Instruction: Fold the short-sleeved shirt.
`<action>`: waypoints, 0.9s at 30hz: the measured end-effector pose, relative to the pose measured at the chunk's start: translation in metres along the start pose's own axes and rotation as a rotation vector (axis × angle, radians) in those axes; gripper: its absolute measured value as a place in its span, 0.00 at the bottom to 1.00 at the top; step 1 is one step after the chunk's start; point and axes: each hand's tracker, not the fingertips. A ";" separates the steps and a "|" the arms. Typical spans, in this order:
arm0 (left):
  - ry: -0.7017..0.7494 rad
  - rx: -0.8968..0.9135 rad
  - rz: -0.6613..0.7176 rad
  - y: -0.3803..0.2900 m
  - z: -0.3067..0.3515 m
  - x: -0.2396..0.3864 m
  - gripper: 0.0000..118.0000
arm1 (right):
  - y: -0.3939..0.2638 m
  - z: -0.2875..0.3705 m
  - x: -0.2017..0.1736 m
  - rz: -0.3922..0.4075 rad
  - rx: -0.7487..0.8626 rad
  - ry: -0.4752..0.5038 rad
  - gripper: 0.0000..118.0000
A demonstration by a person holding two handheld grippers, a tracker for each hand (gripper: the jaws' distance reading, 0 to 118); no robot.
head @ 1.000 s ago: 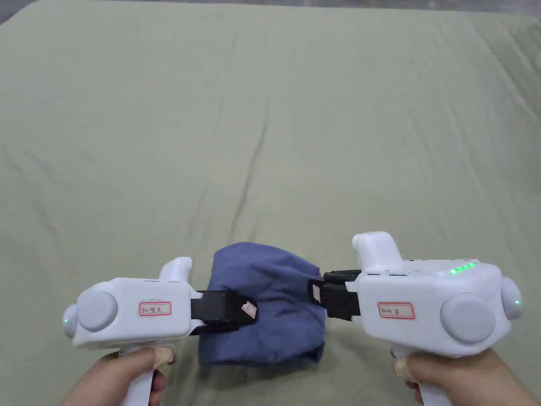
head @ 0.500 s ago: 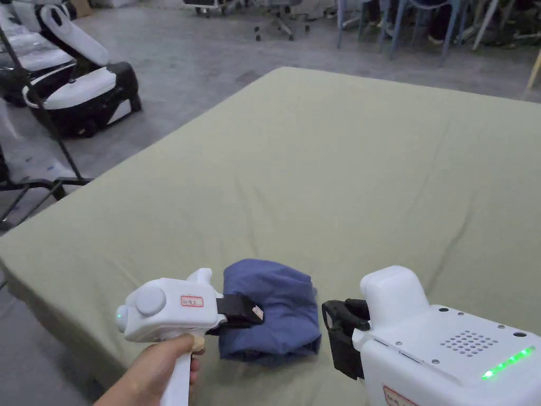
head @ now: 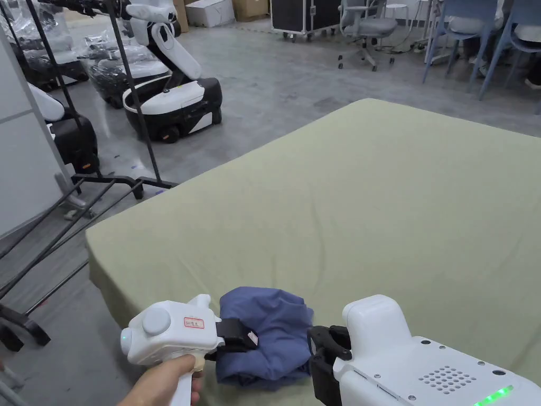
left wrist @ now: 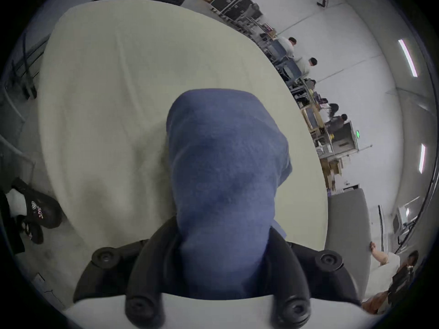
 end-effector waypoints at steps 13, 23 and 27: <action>0.238 0.132 -0.150 0.033 0.018 0.029 1.00 | -0.002 0.007 0.012 -0.008 -0.022 -0.038 0.02; 0.467 0.445 -0.508 -0.010 0.080 0.120 0.00 | 0.006 0.018 0.013 -0.019 0.031 -0.098 0.02; 0.495 0.557 -0.527 -0.023 0.100 0.147 0.00 | 0.010 0.026 0.015 -0.023 0.063 -0.128 0.02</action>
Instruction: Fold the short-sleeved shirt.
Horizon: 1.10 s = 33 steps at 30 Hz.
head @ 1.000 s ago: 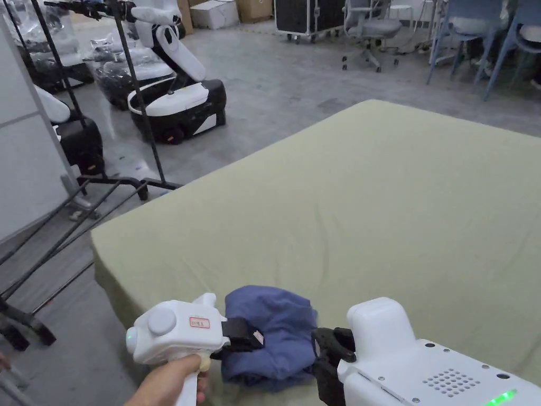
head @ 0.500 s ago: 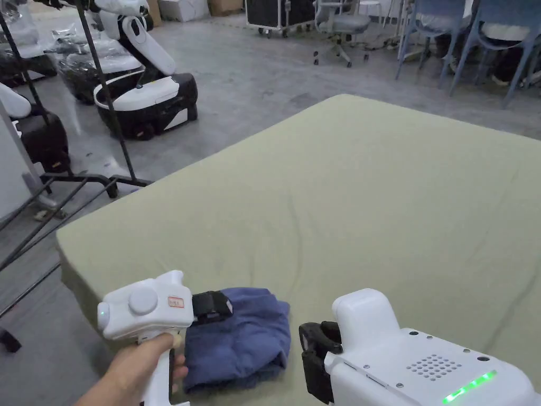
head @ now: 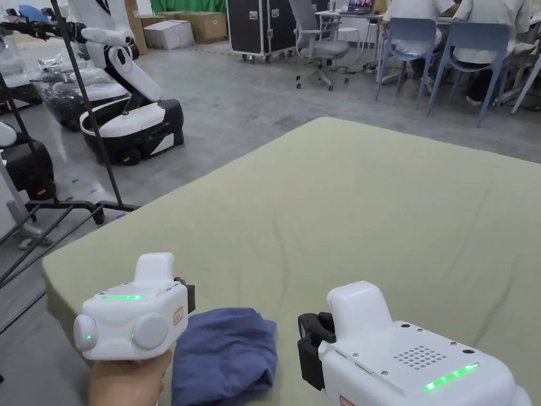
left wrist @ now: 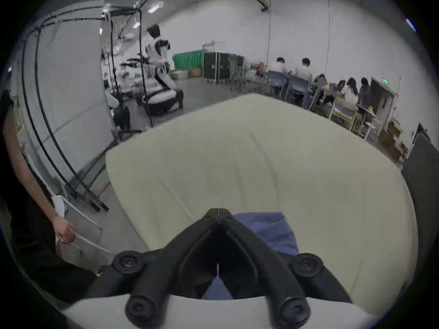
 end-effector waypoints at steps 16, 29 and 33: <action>-0.530 0.326 -0.160 0.129 0.101 0.288 0.00 | -0.012 0.280 0.199 -0.219 0.275 -0.844 0.02; -0.808 0.324 -0.195 0.111 0.194 0.419 0.00 | -0.062 0.435 0.227 -0.357 0.341 -1.226 0.02; -0.791 0.352 -0.221 0.106 0.206 0.418 0.00 | -0.052 0.420 0.216 -0.331 0.317 -1.205 0.02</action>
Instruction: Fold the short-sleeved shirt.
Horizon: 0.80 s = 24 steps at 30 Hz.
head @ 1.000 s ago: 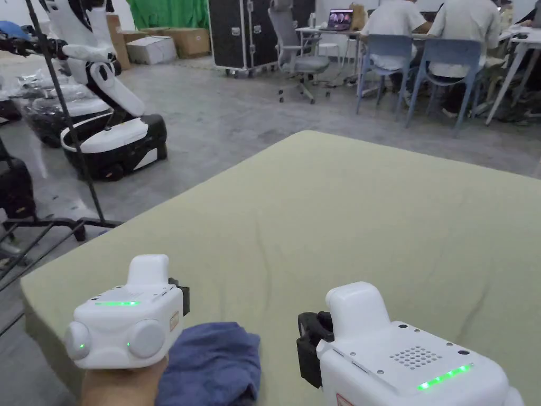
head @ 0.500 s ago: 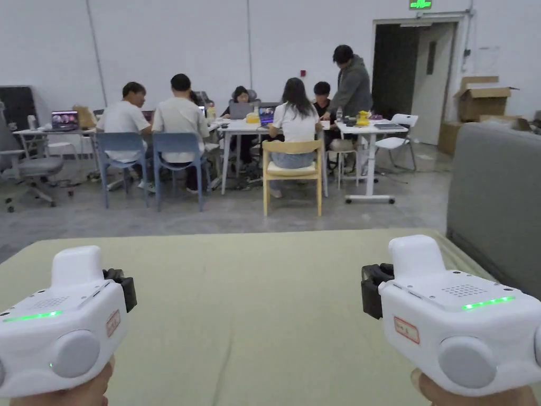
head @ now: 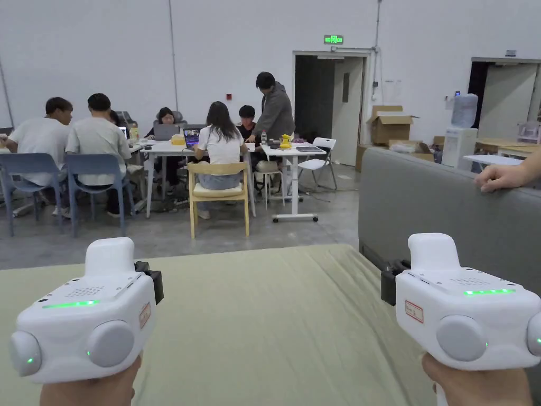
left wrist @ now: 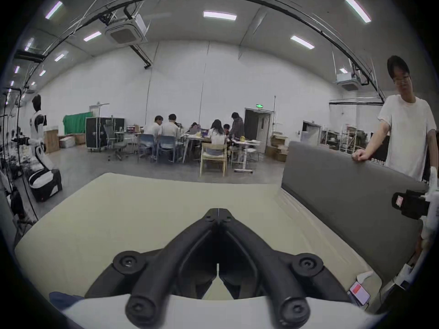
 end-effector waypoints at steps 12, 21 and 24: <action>0.082 0.023 0.001 0.015 0.019 -0.031 0.00 | 0.010 -0.011 -0.032 0.019 0.024 0.081 0.02; 0.073 0.027 -0.011 0.020 0.022 -0.036 0.87 | 0.018 -0.015 -0.039 0.033 0.031 0.106 1.00; -0.010 0.080 0.033 0.019 0.029 -0.037 1.00 | 0.019 -0.029 -0.036 0.039 0.010 0.060 1.00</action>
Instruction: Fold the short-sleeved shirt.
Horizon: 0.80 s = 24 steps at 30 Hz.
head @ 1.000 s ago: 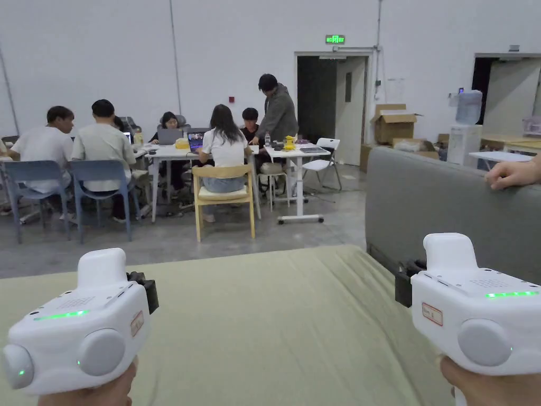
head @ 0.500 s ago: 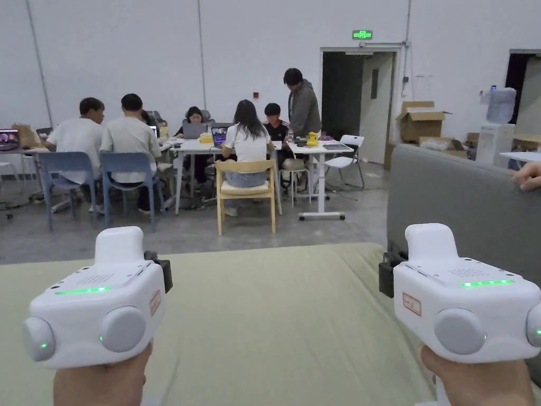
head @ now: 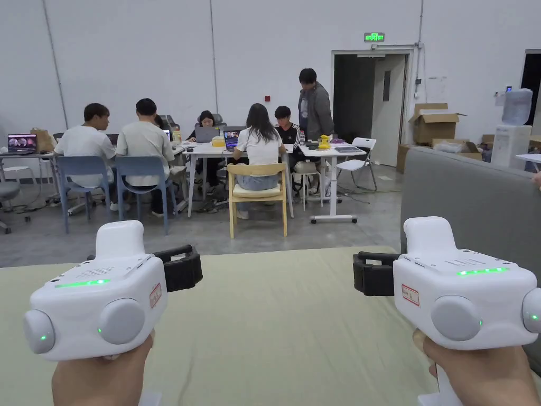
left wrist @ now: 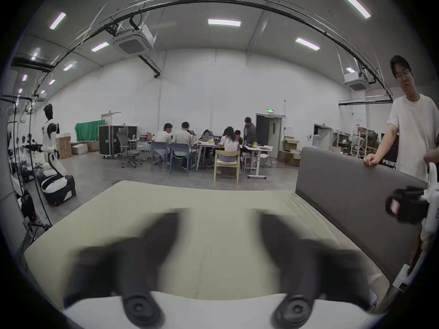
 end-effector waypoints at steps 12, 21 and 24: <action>0.092 -0.028 -0.073 0.006 -0.003 -0.004 1.00 | 0.004 0.007 -0.011 -0.003 -0.005 0.020 1.00; 0.094 -0.023 -0.081 0.007 -0.004 -0.003 1.00 | 0.005 0.006 -0.014 -0.018 0.006 0.011 1.00; 0.100 -0.022 -0.088 0.007 -0.004 -0.004 1.00 | 0.006 0.006 -0.014 -0.014 0.010 0.010 1.00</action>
